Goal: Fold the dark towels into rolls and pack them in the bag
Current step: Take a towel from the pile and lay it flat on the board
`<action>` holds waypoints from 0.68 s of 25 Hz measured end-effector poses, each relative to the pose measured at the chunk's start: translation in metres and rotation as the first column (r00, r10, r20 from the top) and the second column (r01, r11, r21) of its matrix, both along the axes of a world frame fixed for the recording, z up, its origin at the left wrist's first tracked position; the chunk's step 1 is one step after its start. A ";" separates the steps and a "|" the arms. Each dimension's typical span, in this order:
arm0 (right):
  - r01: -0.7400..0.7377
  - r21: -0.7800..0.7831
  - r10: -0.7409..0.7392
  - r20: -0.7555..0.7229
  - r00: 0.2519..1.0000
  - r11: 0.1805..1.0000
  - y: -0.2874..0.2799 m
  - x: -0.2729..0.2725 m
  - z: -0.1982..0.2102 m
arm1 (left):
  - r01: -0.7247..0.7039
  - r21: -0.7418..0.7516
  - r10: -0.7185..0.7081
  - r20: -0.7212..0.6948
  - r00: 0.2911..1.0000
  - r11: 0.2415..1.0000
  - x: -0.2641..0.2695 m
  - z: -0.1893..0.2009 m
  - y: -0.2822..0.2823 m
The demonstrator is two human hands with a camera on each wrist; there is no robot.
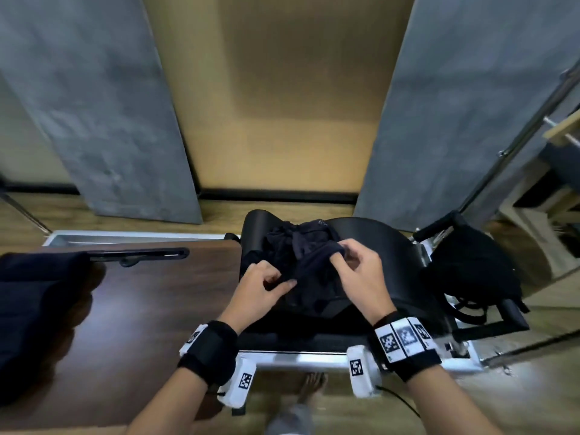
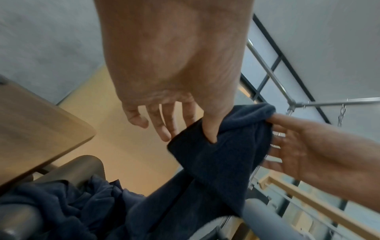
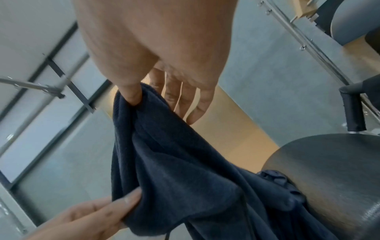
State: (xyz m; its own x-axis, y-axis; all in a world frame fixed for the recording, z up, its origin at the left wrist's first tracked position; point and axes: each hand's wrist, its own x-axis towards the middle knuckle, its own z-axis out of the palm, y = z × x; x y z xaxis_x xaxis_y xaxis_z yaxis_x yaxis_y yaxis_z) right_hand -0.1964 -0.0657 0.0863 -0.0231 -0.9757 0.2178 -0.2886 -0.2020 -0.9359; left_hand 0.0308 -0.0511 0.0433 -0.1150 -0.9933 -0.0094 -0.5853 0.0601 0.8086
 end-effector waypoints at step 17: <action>-0.440 0.125 0.449 -0.057 0.892 0.889 0.220 0.101 0.073 | -0.029 -0.246 -0.062 -0.356 0.932 0.969 0.074 0.110 0.209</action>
State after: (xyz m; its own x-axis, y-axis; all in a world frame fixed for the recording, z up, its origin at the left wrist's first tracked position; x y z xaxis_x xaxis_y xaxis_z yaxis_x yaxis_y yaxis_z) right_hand -0.0951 0.1542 0.1597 0.4319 -0.8969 0.0948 -0.2684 -0.2281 -0.9359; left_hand 0.1047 0.1582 0.1529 -0.0818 -0.9575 0.2765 -0.2558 0.2883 0.9227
